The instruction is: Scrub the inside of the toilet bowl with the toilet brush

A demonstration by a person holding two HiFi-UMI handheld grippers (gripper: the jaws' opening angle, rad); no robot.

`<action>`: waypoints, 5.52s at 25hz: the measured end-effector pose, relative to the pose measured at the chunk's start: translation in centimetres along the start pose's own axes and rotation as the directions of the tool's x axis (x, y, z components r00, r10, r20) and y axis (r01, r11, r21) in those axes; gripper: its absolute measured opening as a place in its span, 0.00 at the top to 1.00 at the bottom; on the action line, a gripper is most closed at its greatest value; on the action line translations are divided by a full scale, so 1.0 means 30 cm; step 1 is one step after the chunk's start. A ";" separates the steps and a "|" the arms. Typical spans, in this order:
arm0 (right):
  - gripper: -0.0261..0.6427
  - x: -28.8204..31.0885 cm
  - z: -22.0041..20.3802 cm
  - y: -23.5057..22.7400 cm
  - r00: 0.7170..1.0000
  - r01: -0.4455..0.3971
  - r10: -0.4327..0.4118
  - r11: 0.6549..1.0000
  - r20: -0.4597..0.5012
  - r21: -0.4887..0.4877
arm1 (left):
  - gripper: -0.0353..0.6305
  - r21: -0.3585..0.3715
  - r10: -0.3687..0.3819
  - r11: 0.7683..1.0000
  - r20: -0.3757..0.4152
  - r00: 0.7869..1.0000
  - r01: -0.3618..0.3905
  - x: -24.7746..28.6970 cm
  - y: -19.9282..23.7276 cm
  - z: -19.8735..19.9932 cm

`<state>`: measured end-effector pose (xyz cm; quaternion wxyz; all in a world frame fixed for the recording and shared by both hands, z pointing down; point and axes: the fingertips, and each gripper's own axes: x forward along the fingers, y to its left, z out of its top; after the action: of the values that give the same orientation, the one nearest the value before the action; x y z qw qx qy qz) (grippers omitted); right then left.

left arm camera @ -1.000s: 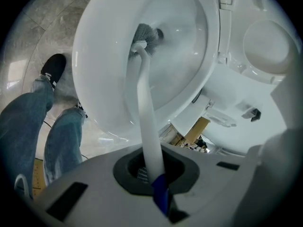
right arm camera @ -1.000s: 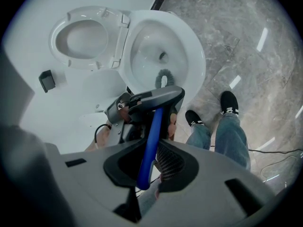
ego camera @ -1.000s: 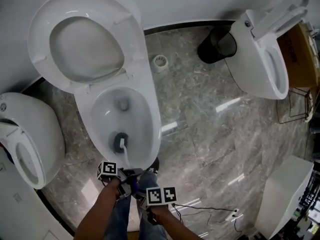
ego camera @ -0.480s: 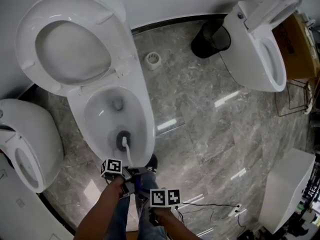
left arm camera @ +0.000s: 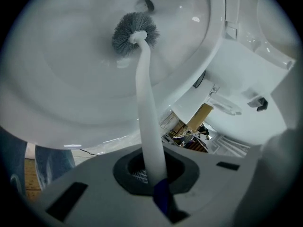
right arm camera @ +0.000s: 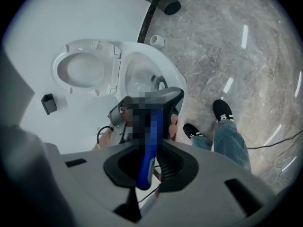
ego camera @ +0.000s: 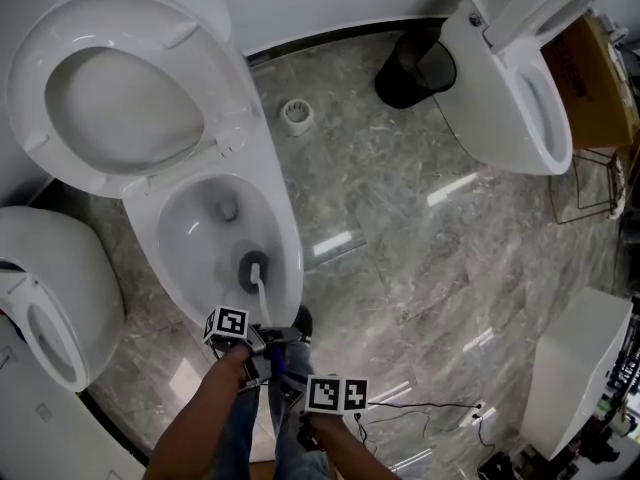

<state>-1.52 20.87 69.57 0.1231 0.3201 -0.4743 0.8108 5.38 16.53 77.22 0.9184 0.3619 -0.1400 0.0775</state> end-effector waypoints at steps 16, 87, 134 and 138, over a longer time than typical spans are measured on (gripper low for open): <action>0.87 -0.004 0.136 0.019 0.993 -0.016 0.013 1.000 0.118 0.021 | 0.95 0.071 0.030 0.997 -0.102 0.994 -0.022 0.071 -0.080 0.042; 0.87 0.377 0.463 0.338 0.995 0.002 0.018 0.980 0.097 -0.198 | 0.95 0.106 -0.262 0.963 0.148 0.954 0.248 -0.304 -0.365 0.557; 0.88 0.160 0.374 0.118 0.983 0.073 -0.056 0.993 0.176 -0.095 | 0.95 -0.036 -0.168 0.985 0.052 0.984 0.170 -0.042 -0.231 0.334; 0.88 0.129 0.416 0.137 0.973 0.100 -0.068 0.985 0.218 -0.138 | 0.95 -0.009 -0.196 0.981 0.031 0.980 0.196 -0.024 -0.284 0.338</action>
<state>-1.52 7.73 73.50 0.1293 0.4149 -0.5296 0.7285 4.74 3.35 78.59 0.9216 0.3693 -0.1180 -0.0196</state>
